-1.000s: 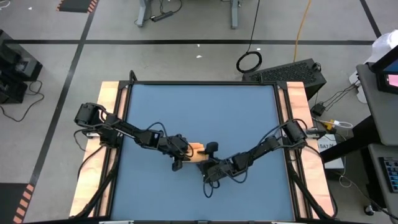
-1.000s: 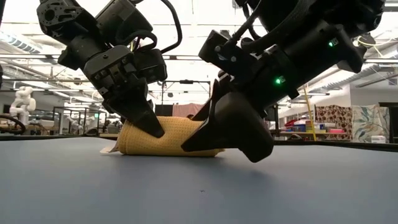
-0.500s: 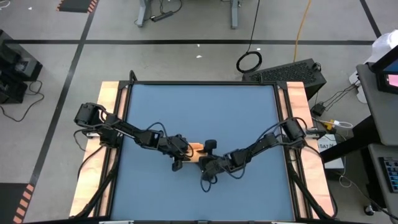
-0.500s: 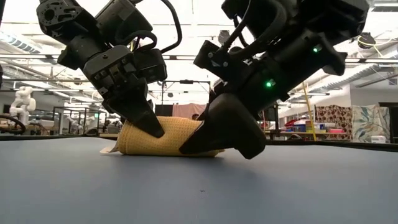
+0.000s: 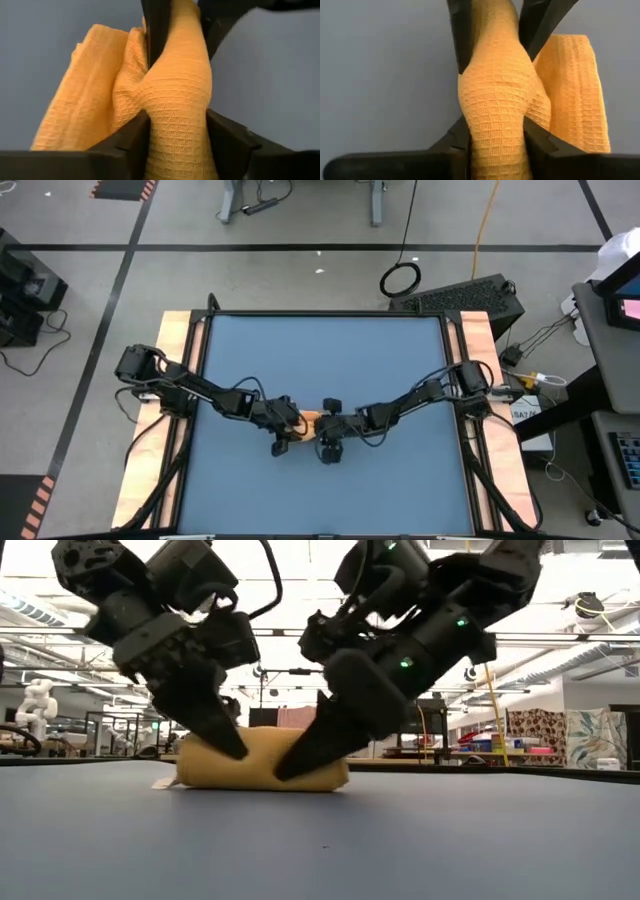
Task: Roll towel into tight, uniform cylinder
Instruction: Roll the orange microfiber cloth
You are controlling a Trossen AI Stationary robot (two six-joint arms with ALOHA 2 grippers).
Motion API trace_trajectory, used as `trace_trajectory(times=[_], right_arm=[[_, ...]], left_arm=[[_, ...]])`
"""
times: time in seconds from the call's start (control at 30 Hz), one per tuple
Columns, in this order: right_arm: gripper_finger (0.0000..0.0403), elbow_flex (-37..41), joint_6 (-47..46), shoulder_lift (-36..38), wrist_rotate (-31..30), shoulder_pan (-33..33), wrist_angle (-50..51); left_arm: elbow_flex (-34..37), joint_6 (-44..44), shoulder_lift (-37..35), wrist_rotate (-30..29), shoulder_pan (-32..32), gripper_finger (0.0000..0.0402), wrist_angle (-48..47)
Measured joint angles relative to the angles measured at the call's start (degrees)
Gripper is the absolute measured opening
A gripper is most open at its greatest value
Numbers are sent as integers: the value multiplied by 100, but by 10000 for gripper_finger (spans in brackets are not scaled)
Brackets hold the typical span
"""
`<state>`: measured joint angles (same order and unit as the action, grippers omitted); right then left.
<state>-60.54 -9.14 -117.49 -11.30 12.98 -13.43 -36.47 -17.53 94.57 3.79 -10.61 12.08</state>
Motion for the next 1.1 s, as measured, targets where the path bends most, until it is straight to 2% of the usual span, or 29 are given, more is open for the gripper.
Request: trace_trajectory(times=[0.07,0.2,0.37,0.47,0.6,0.8,0.93,1.1], right_arm=[[89,-13,-210,-8,361,-128,-35],[92,-14,-735,-16,976,-377,64],[93,-12,-1248,-16,1616,-695,150],[93,-6,-1570,-18,2028,-892,158],[94,-6,-1699,-27,2606,-1134,162],[95,-4,-2025,-29,3230,-1351,201],[95,-1,-2261,-29,3346,-1414,193],[95,1,-2381,-31,3421,-1421,171]], left_arm=[[7,126,-232,-86,-2,210,-234],[13,369,-804,-657,-7,267,-699],[8,882,-1305,-1143,-205,302,-852],[0,1239,-1322,-1395,-464,305,-720],[-11,1864,-981,-1746,-826,306,-535],[-9,1951,-601,-2738,-1060,306,-511],[-11,1952,-495,-2715,-1096,295,-508],[-24,1862,-274,-2720,-1087,244,-501]])
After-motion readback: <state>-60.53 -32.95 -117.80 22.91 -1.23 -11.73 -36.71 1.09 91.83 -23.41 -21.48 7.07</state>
